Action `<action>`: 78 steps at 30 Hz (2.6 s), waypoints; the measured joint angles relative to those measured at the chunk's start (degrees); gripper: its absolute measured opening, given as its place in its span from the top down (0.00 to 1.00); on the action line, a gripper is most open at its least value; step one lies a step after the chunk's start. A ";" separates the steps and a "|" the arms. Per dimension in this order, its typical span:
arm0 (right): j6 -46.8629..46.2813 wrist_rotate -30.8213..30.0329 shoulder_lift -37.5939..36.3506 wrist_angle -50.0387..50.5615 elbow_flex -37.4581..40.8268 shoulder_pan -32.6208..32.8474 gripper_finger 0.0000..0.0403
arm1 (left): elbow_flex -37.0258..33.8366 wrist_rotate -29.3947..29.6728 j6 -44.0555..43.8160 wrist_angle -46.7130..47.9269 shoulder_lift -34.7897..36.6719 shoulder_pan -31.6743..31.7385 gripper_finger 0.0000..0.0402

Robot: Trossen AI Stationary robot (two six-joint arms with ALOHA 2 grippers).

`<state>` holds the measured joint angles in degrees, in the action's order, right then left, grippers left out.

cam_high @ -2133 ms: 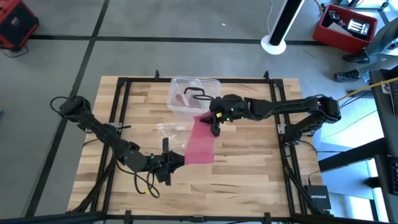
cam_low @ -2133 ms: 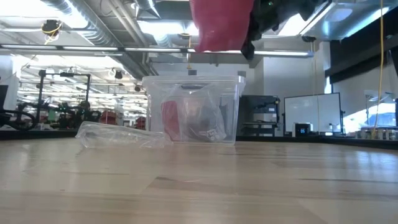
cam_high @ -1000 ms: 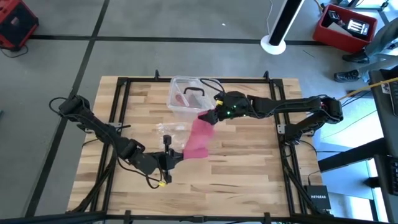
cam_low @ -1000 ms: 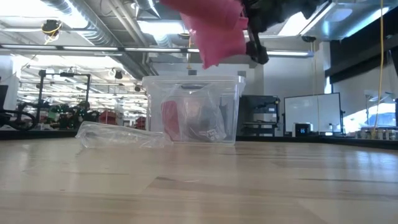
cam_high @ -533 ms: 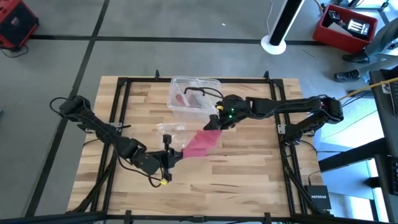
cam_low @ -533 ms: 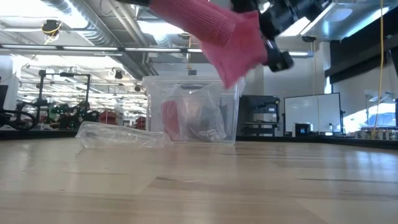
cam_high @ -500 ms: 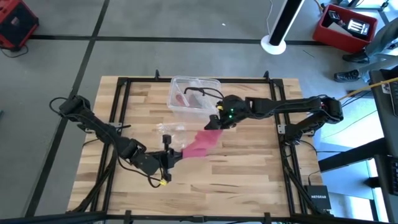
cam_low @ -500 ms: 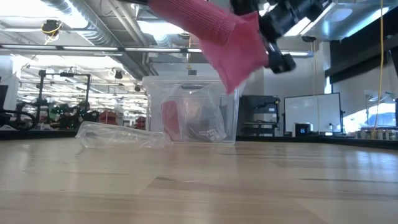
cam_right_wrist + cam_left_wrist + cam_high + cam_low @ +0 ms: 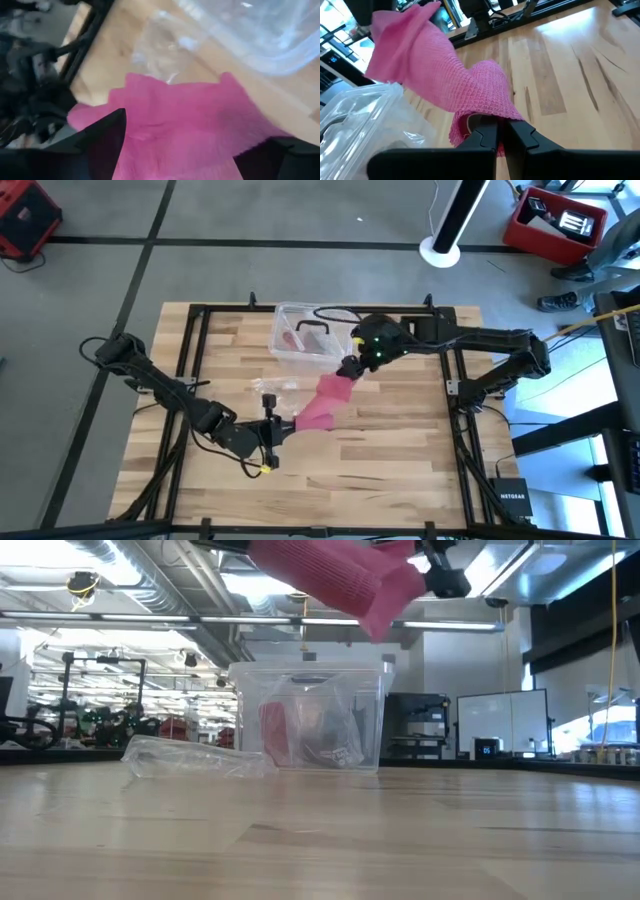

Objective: Roll bandage
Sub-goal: Roll the pink bandage

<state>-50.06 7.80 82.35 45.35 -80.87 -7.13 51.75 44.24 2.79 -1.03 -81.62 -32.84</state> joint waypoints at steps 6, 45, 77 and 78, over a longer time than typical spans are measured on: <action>1.23 5.61 0.18 3.82 -0.60 -0.10 0.20 | 0.00 0.03 -1.33 0.35 0.00 0.33 1.00; 38.34 -11.56 -10.55 -55.54 43.49 15.04 0.20 | 1.05 -16.05 4.81 -1.90 8.55 2.21 1.00; 105.81 -18.30 -2.69 -72.84 43.36 22.55 0.64 | 1.07 -14.81 -3.89 -2.60 8.55 4.51 1.00; 105.81 -18.30 -2.69 -72.92 43.36 22.55 0.67 | 1.07 -14.81 -3.92 -2.63 8.55 4.52 1.00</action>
<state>55.75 -10.50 79.66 -27.58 -37.52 15.42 52.82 29.43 -1.13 -3.66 -73.08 -28.32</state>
